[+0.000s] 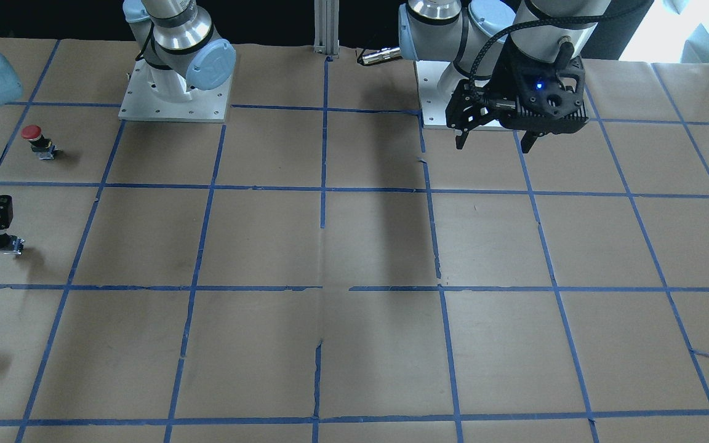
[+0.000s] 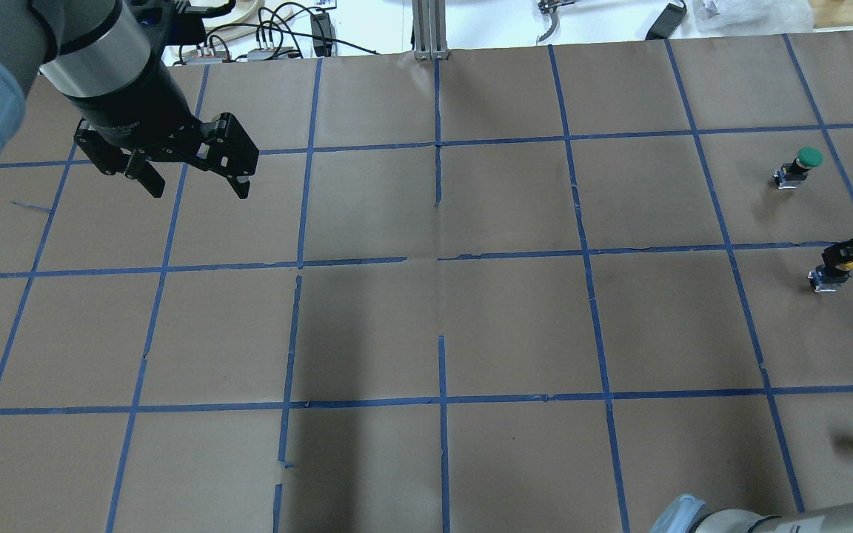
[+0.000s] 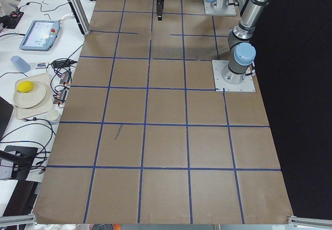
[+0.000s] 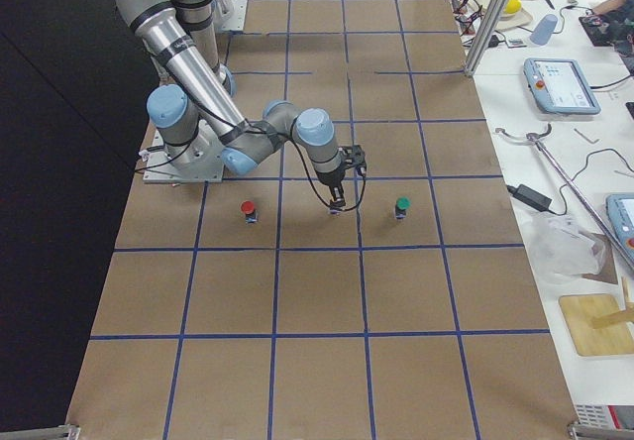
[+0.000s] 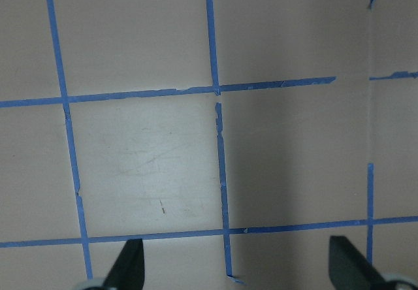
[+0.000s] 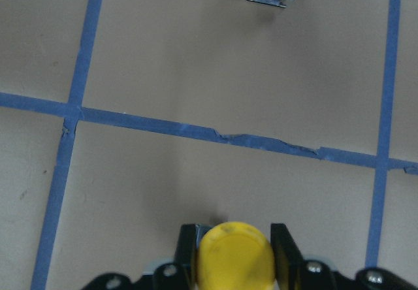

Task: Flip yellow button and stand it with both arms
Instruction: 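Lower the button upright beside the green button and open the right gripper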

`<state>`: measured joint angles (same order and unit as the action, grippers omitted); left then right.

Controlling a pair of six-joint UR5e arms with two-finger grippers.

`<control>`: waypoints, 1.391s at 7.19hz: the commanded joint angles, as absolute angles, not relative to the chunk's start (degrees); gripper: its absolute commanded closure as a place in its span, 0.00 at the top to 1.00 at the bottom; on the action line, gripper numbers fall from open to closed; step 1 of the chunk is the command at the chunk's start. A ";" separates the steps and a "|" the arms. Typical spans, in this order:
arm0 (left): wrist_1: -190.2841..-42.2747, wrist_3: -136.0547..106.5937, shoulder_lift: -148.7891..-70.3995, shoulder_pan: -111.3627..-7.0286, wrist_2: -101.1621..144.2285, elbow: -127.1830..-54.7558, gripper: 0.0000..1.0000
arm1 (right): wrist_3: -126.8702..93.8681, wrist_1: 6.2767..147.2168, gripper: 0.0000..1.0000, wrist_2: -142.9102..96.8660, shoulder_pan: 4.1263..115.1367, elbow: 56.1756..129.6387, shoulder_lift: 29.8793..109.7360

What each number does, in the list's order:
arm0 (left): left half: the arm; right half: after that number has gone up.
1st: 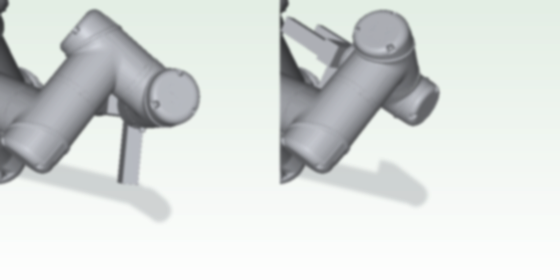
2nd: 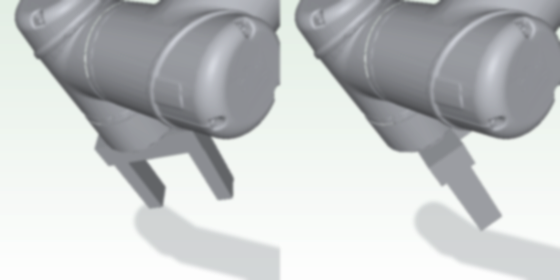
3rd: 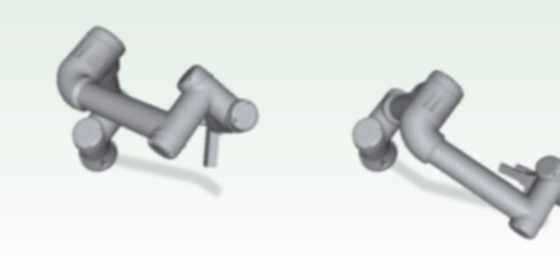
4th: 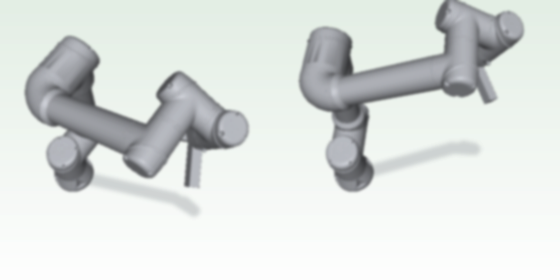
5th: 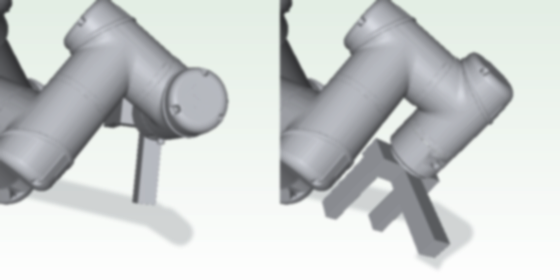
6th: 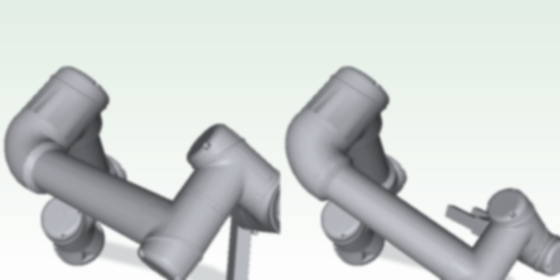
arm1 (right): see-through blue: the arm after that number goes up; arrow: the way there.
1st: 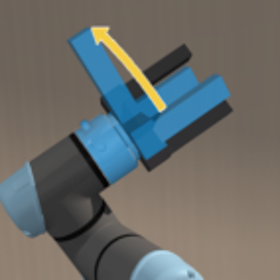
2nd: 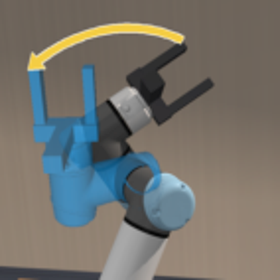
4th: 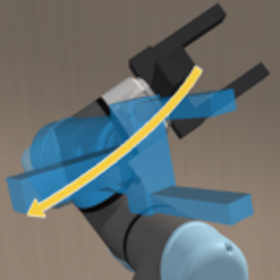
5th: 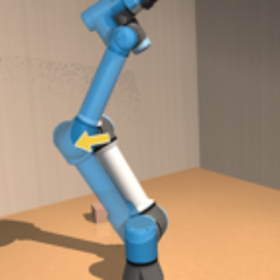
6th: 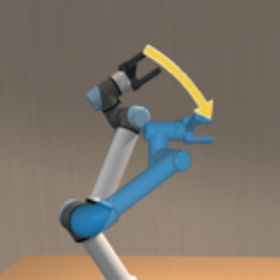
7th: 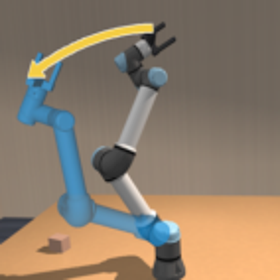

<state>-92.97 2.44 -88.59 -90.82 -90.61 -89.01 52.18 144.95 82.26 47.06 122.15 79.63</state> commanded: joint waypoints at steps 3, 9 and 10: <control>-92.99 4.30 -88.59 -90.53 -90.62 -89.03 1.00 | 51.94 143.88 0.99 84.79 46.49 122.70 79.89; -92.99 4.31 -88.59 -89.13 -90.62 -88.24 1.00 | 31.52 113.73 1.00 88.93 54.54 108.69 87.71; -93.08 4.31 -88.59 -88.86 -90.62 -88.24 1.00 | 24.42 104.16 1.00 91.47 60.06 102.46 87.89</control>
<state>-93.01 4.30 -88.59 -89.43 -90.67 -88.36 32.55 115.90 88.97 53.92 109.86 87.34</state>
